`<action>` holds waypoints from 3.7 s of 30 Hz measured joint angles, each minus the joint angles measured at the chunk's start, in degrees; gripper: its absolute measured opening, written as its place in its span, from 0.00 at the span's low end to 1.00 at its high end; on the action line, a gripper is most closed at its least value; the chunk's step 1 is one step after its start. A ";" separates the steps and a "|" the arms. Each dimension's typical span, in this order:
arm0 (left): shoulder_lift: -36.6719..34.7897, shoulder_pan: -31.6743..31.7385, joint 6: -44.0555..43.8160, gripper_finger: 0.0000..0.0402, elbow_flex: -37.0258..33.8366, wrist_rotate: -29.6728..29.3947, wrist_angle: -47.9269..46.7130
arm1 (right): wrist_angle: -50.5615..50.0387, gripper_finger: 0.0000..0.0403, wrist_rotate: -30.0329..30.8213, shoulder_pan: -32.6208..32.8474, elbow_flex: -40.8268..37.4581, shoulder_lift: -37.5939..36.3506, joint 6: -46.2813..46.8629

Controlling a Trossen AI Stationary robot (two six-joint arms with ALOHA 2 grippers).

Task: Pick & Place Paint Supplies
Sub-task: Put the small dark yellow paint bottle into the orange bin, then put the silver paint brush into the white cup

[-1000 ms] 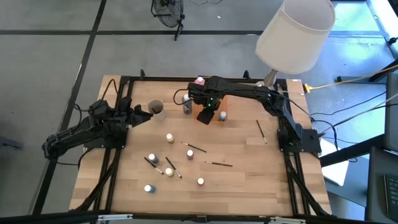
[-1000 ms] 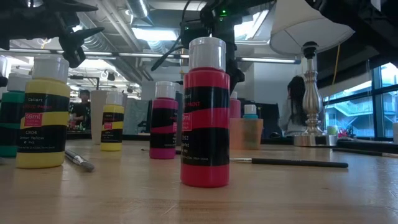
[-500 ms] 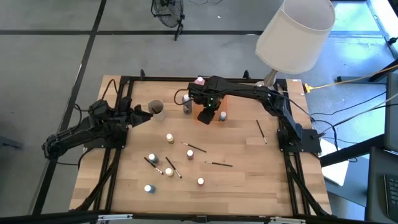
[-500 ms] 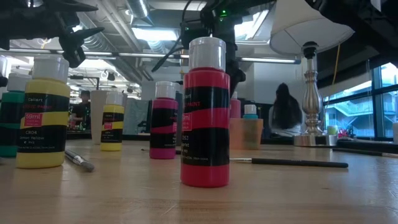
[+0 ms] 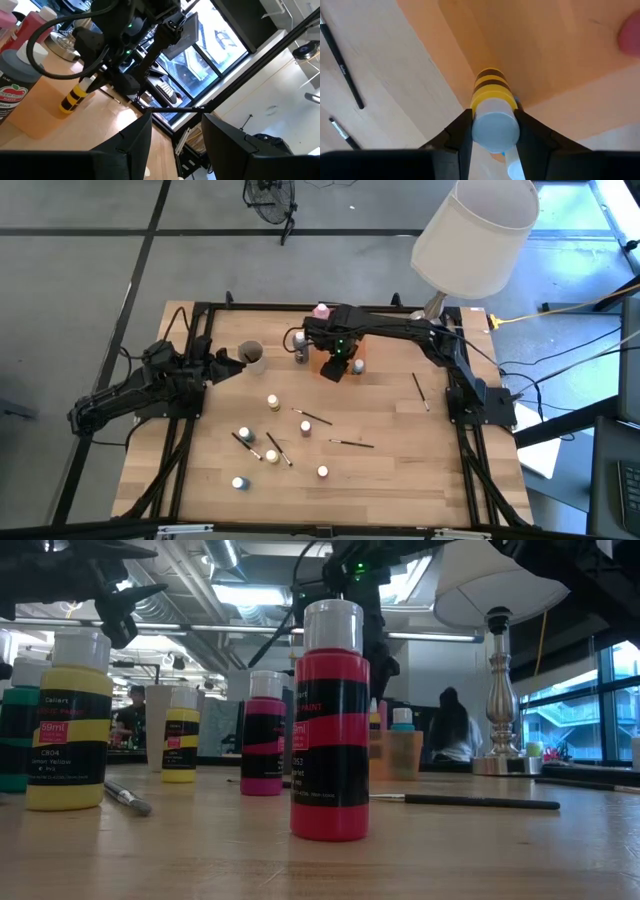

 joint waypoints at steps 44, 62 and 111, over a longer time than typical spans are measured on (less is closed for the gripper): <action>0.00 0.00 5.11 0.42 0.00 -0.06 0.00 | 2.43 0.66 3.36 3.65 -0.56 -0.31 1.14; 0.00 0.02 4.89 0.42 0.00 -0.06 0.00 | -7.27 0.66 5.08 5.68 17.21 -2.50 2.65; -0.01 0.02 7.01 0.42 0.00 -0.58 -1.25 | -4.65 0.56 -2.85 32.70 -9.83 -25.42 40.56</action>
